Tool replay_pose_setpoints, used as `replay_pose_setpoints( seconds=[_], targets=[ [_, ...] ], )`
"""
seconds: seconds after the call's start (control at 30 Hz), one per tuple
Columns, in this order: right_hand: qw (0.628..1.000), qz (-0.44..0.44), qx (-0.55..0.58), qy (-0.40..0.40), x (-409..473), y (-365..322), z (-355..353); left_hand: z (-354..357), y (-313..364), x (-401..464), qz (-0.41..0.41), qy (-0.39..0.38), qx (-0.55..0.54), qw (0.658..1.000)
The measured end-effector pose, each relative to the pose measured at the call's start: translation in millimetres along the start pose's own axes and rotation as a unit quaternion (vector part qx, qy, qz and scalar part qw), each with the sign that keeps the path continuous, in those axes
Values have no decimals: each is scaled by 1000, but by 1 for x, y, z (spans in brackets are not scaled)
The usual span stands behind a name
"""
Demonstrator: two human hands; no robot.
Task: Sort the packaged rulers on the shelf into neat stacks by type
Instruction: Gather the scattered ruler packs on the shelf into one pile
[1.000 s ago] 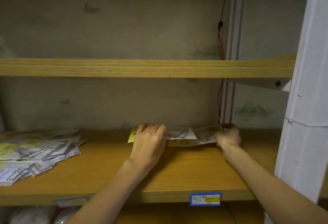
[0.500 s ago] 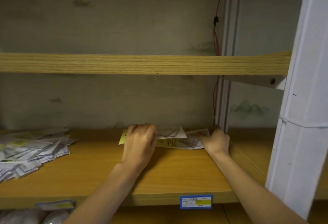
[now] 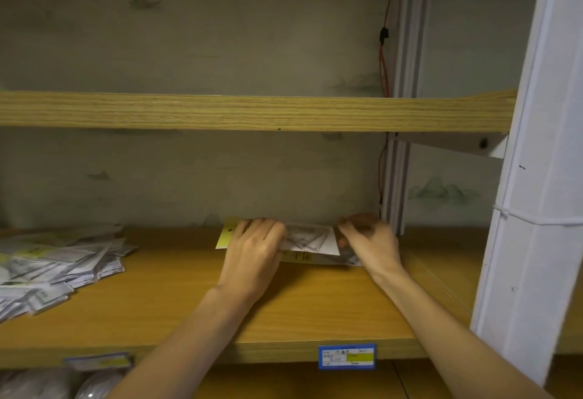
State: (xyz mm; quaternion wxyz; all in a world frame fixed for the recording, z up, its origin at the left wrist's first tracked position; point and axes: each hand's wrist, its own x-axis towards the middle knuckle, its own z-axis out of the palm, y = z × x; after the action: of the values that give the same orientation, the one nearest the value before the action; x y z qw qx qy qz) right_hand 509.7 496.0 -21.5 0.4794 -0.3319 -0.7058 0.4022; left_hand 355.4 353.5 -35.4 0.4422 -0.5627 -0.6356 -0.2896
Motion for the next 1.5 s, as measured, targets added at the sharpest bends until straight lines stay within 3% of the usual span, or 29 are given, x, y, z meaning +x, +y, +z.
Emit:
replay_pose_setpoints(
  seconds=[0.23,0.43,0.63,0.97,1.27,1.5],
  targets=[
    [986,38,124,-109,-6,-9,-3,-4,4,0,19,-34,-35,999],
    [985,75,151,26,3,-7,-9,-4,5,-1,19,-35,-34,999],
    [977,123,50,169,7,0,-16,-10,2,-2,-70,-38,-33,996],
    [983,120,-48,132,6,0,-15,-11,2,-5,-82,-46,-41,995],
    [964,18,-250,86,0,9,-8,-8,-1,-6,-87,-45,-37,994],
    [962,-17,-245,117,0,5,-6,-15,2,-1,-75,-53,-32,995]
  ],
)
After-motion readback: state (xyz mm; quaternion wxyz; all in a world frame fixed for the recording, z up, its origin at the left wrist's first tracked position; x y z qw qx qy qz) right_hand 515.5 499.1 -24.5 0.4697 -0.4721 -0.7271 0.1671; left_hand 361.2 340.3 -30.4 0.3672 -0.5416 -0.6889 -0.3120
